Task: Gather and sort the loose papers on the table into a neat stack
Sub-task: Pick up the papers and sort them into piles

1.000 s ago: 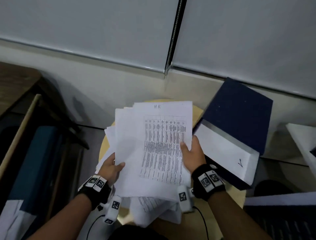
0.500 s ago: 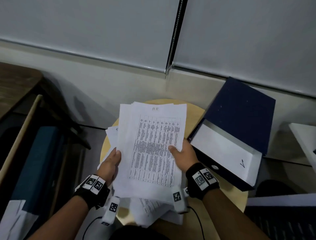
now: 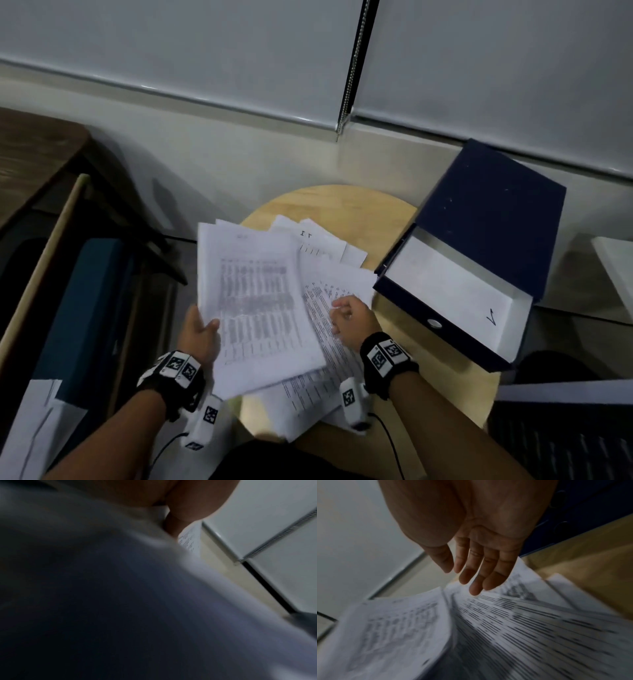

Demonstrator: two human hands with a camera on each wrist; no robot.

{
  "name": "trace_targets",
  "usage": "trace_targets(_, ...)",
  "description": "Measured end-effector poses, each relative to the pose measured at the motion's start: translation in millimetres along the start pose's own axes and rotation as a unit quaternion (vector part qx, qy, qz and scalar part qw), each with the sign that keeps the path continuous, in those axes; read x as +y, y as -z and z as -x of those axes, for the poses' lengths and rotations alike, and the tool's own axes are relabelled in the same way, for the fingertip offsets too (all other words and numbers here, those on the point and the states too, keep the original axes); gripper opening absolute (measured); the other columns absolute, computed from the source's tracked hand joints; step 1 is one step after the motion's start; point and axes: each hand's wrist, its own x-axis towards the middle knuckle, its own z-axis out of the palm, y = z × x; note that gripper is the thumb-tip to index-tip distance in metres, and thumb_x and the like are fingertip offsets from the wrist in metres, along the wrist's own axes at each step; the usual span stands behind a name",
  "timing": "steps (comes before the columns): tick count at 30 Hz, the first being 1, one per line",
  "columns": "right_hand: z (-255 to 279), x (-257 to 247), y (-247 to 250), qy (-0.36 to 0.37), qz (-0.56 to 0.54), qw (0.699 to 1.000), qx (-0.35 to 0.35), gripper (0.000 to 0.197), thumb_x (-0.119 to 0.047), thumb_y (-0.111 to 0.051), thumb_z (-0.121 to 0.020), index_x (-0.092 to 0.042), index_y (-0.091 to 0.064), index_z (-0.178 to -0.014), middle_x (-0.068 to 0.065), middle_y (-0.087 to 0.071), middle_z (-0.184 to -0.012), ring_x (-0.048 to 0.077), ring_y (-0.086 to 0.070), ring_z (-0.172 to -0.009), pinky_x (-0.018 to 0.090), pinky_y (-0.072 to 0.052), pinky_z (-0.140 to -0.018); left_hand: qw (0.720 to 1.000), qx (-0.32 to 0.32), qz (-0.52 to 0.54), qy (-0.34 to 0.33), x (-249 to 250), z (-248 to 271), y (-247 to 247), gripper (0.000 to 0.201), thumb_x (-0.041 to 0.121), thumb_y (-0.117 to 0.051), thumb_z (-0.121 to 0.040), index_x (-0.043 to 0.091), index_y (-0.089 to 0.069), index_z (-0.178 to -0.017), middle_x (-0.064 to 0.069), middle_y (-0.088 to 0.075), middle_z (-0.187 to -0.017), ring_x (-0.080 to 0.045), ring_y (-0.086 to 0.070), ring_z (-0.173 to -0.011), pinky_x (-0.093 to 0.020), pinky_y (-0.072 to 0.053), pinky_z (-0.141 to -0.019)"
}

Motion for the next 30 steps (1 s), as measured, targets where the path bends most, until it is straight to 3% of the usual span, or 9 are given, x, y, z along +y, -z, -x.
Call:
trace_targets(3, 0, 34, -2, -0.015, 0.127, 0.992, -0.018, 0.017, -0.022, -0.058, -0.093, -0.016, -0.065, -0.107, 0.001, -0.067, -0.104, 0.018, -0.062, -0.092, 0.027, -0.051, -0.081, 0.997, 0.042, 0.030, 0.053, -12, 9, 25, 0.023, 0.007, -0.053, -0.092, 0.024, -0.050, -0.106, -0.015, -0.065, -0.105, -0.034, -0.064, -0.091, -0.052, -0.054, -0.084)
trace_targets(5, -2, 54, -4, -0.034, 0.189, 0.981, -0.037, 0.026, -0.024, -0.059, -0.094, -0.014, -0.062, -0.117, 0.004, -0.064, -0.116, 0.019, -0.060, -0.103, 0.025, -0.048, -0.089, 0.996, 0.051, 0.036, 0.066, -18, 15, 36, 0.024, 0.005, -0.051, -0.094, 0.024, -0.050, -0.109, -0.014, -0.065, -0.107, -0.032, -0.063, -0.091, -0.046, -0.052, -0.083)
trace_targets(9, -9, 73, -17, -0.071, 0.270, 0.960, -0.038, 0.067, -0.035, -0.066, -0.088, -0.012, -0.037, -0.145, 0.013, -0.044, -0.144, 0.031, -0.049, -0.129, 0.038, -0.044, -0.106, 0.995, 0.045, 0.031, 0.089, -20, 22, 39, 0.021, 0.006, -0.052, -0.094, 0.024, -0.050, -0.106, -0.012, -0.065, -0.107, -0.032, -0.064, -0.092, -0.050, -0.052, -0.086)
trace_targets(13, -13, 82, -31, -0.096, 0.372, 0.923, -0.028, 0.088, -0.043, -0.071, -0.083, -0.016, -0.022, -0.151, 0.010, -0.030, -0.150, 0.032, -0.037, -0.136, 0.049, -0.040, -0.108, 0.995, 0.020, 0.041, 0.094, -12, 35, 31, 0.021, 0.004, -0.050, -0.095, 0.015, -0.048, -0.113, -0.005, -0.062, -0.101, -0.025, -0.061, -0.089, -0.036, -0.049, -0.077)
trace_targets(17, -17, 88, -38, -0.120, 0.377, 0.918, -0.014, 0.092, -0.040, -0.074, -0.082, -0.017, -0.019, -0.151, 0.011, -0.031, -0.151, 0.032, -0.035, -0.138, 0.050, -0.038, -0.109, 0.994, 0.004, 0.033, 0.108, -16, 33, 28, 0.024, 0.010, -0.052, -0.095, 0.017, -0.049, -0.118, -0.005, -0.064, -0.105, -0.028, -0.063, -0.095, -0.042, -0.052, -0.080)
trace_targets(21, -20, 88, -41, -0.143, 0.367, 0.919, -0.006, 0.086, -0.038, -0.076, -0.078, -0.015, -0.026, -0.145, 0.010, -0.038, -0.145, 0.031, -0.041, -0.133, 0.050, -0.040, -0.106, 0.995, -0.006, 0.020, 0.097, -21, 29, 24, 0.035, 0.014, -0.055, -0.093, 0.024, -0.048, -0.125, -0.004, -0.066, -0.113, -0.030, -0.063, -0.104, -0.054, -0.050, -0.091)
trace_targets(24, -22, 84, -42, -0.167, 0.357, 0.919, -0.003, 0.081, -0.035, -0.077, -0.077, -0.013, -0.030, -0.139, 0.011, -0.040, -0.142, 0.032, -0.043, -0.130, 0.049, -0.042, -0.104, 0.996, -0.008, 0.035, 0.087, -19, 25, 19, 0.031, 0.011, -0.053, -0.093, 0.021, -0.048, -0.122, -0.004, -0.064, -0.110, -0.028, -0.062, -0.101, -0.045, -0.052, -0.084)
trace_targets(28, -21, 84, -43, -0.179, 0.355, 0.918, 0.001, 0.073, -0.031, -0.074, -0.079, -0.011, -0.034, -0.137, 0.012, -0.039, -0.140, 0.032, -0.041, -0.129, 0.047, -0.045, -0.102, 0.997, -0.021, -0.005, 0.077, -23, 17, 19, 0.022, 0.019, -0.056, -0.091, 0.030, -0.050, -0.108, -0.001, -0.067, -0.106, -0.028, -0.064, -0.098, -0.054, -0.051, -0.090)
trace_targets(30, -20, 85, -44, -0.177, 0.351, 0.919, 0.006, 0.070, -0.028, -0.073, -0.080, -0.010, -0.036, -0.136, 0.013, -0.039, -0.140, 0.033, -0.041, -0.129, 0.046, -0.046, -0.102, 0.997, -0.014, 0.009, 0.075, -23, 16, 19, 0.027, 0.013, -0.055, -0.093, 0.026, -0.049, -0.116, -0.001, -0.066, -0.109, -0.029, -0.063, -0.102, -0.050, -0.049, -0.092)
